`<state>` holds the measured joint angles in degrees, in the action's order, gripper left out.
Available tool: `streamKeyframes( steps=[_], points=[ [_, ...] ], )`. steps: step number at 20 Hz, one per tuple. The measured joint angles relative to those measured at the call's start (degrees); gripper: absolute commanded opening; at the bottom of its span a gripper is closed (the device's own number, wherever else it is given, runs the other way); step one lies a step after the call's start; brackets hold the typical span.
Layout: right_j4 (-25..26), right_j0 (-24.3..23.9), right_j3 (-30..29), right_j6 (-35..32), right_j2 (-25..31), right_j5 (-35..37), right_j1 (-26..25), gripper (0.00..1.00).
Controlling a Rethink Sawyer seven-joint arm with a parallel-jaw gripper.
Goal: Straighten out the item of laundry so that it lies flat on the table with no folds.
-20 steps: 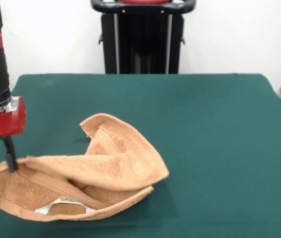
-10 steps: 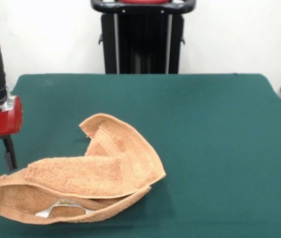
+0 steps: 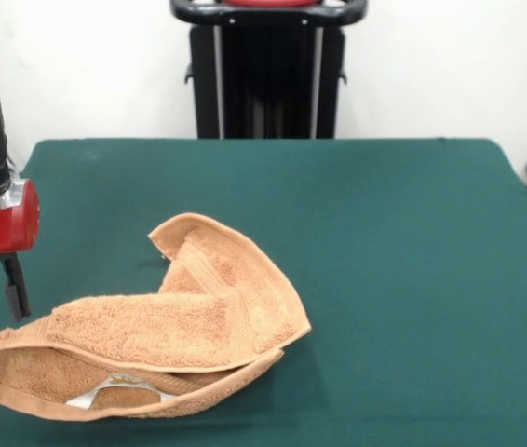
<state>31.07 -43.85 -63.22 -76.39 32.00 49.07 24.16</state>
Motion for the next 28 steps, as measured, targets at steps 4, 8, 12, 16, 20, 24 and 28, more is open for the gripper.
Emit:
streamKeyframes(
  steps=[4, 8, 12, 16, 20, 24, 28],
  points=[
    [0.0, -0.01, -0.07, 0.0, 0.0, 0.0, 0.14, 1.0],
    [0.15, 0.24, -1.85, 0.0, -0.43, -0.94, 1.45, 1.0],
    [0.26, 2.59, -5.78, -0.53, -3.06, -4.83, 4.49, 1.0],
    [0.34, 9.35, -9.46, -3.56, -8.69, -9.89, 7.71, 1.0],
    [0.12, 16.46, -10.74, -7.71, -13.23, -12.52, 9.28, 1.0],
    [-0.5, 21.62, -11.33, -11.4, -15.93, -13.96, 10.13, 1.0],
    [-1.83, 24.83, -11.71, -14.08, -17.67, -15.24, 10.52, 1.0]
  ],
)
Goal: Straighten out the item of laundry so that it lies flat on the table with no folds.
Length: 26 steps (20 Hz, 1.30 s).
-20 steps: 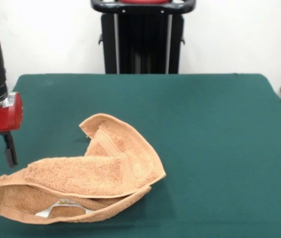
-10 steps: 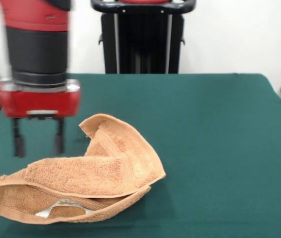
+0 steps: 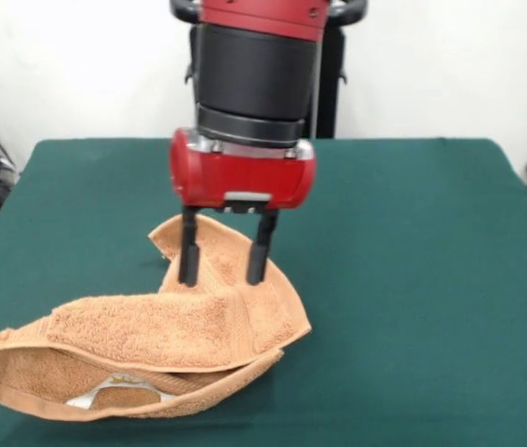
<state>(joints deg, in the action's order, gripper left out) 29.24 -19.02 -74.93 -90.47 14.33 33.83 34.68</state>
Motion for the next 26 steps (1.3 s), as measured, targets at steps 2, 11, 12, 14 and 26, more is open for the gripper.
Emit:
streamKeyframes(
  steps=[2, 11, 12, 14, 26],
  points=[
    [-0.8, 0.4, -0.43, -0.33, -0.61, -0.83, 0.28, 1.0],
    [-2.31, -1.09, -1.16, -0.33, -3.32, -2.16, 0.5, 1.0],
    [-2.5, -1.27, -1.22, -0.33, -3.54, -2.22, 0.51, 1.0],
    [-2.86, -1.7, -1.35, -0.33, -4.01, -2.38, 0.51, 1.0],
    [-4.1, -0.79, -1.45, -0.33, -7.09, -2.67, 0.48, 1.0]
  ],
)
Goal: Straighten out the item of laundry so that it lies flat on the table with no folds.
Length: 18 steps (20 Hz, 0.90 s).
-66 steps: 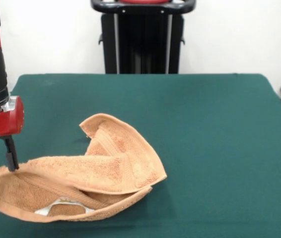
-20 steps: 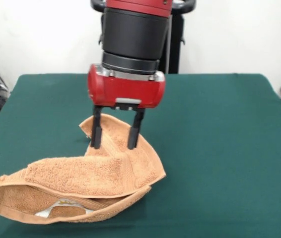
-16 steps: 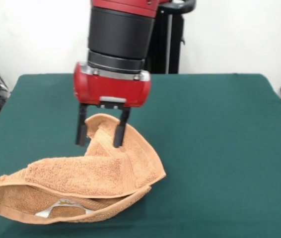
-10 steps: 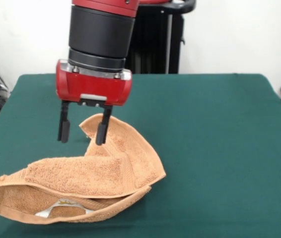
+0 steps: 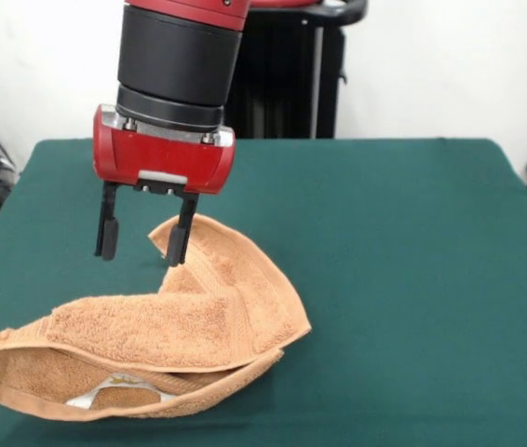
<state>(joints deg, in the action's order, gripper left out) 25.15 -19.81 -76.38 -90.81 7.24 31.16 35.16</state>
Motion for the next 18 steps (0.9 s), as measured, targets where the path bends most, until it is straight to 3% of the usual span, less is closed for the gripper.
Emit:
streamKeyframes(
  steps=[18],
  points=[
    [-3.25, 3.96, 0.0, 0.0, -2.58, -0.03, -0.15, 1.0]
  ],
)
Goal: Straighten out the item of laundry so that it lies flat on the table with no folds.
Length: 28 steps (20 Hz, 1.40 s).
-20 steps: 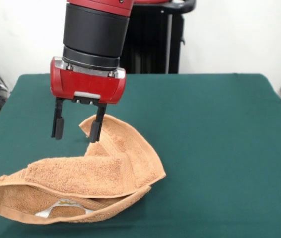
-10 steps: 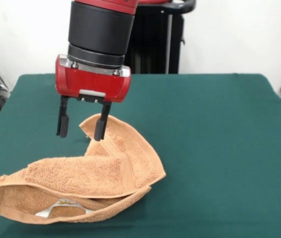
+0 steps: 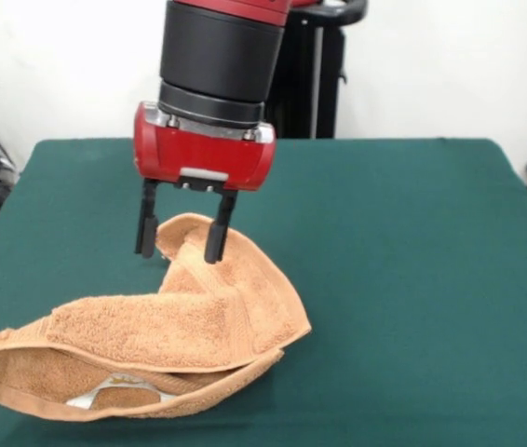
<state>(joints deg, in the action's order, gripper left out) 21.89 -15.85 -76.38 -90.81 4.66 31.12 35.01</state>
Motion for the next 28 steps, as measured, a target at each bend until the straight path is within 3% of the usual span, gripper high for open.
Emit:
streamKeyframes(
  steps=[28],
  points=[
    [-6.02, 2.87, 0.0, -0.01, -1.47, -0.77, -0.35, 1.0]
  ],
)
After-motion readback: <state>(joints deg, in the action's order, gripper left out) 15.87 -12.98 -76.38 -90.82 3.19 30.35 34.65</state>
